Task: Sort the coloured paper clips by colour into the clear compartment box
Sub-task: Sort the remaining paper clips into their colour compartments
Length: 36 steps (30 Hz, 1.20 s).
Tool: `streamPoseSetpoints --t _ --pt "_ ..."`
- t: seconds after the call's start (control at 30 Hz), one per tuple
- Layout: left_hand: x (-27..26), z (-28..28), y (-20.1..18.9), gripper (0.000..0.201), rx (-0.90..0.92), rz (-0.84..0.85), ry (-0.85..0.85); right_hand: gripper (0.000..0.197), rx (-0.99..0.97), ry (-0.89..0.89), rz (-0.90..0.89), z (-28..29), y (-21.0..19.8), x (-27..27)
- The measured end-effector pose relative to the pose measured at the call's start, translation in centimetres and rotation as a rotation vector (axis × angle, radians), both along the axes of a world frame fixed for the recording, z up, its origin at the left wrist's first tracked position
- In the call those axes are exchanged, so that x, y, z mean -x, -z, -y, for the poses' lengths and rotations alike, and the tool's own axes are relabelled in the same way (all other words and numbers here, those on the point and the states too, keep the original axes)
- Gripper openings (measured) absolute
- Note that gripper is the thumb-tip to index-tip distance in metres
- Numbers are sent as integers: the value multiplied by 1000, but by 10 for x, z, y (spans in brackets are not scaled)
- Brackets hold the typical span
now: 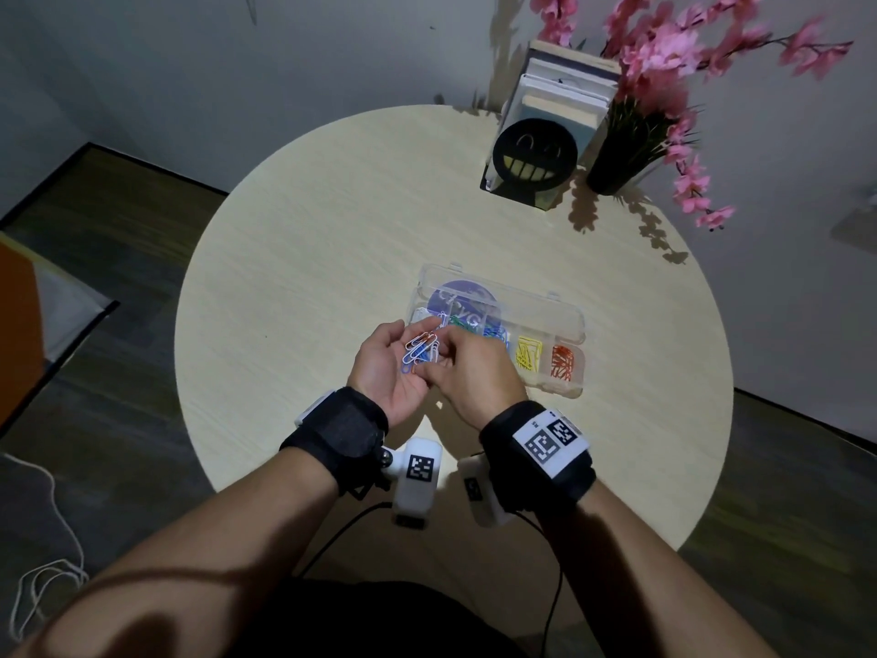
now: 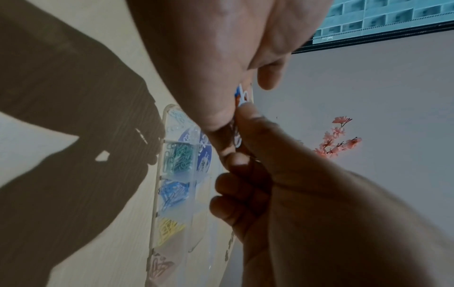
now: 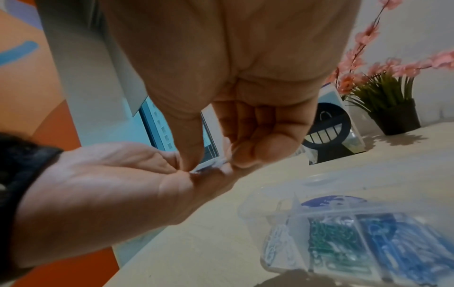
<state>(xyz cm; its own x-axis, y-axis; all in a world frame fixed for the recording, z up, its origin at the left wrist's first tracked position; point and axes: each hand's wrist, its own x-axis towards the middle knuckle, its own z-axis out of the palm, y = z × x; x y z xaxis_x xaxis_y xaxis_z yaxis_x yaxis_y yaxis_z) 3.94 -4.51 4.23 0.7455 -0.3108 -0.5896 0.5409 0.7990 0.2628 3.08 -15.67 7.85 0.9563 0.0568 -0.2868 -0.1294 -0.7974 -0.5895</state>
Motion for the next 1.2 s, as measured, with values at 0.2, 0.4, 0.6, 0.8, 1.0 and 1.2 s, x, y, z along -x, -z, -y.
streamPoseSetpoints --t 0.2,0.4,0.6,0.8,1.0,1.2 --pt "4 3 1 33 41 -20 -59 33 2 120 -67 -5 7 -6" --pt "5 2 3 34 53 -25 -62 30 -13 81 -62 -1 8 -6" --pt "2 0 4 37 53 -31 -63 17 30 14 -25 1 7 -4" --pt "1 -3 7 38 48 -24 -59 14 17 -33 -79 6 2 -6" --pt "-2 -23 13 38 -32 -32 -62 10 -118 107 -112 18 0 -22" --pt "1 -40 18 39 -98 -54 -76 14 -130 245 -102 6 17 -59"
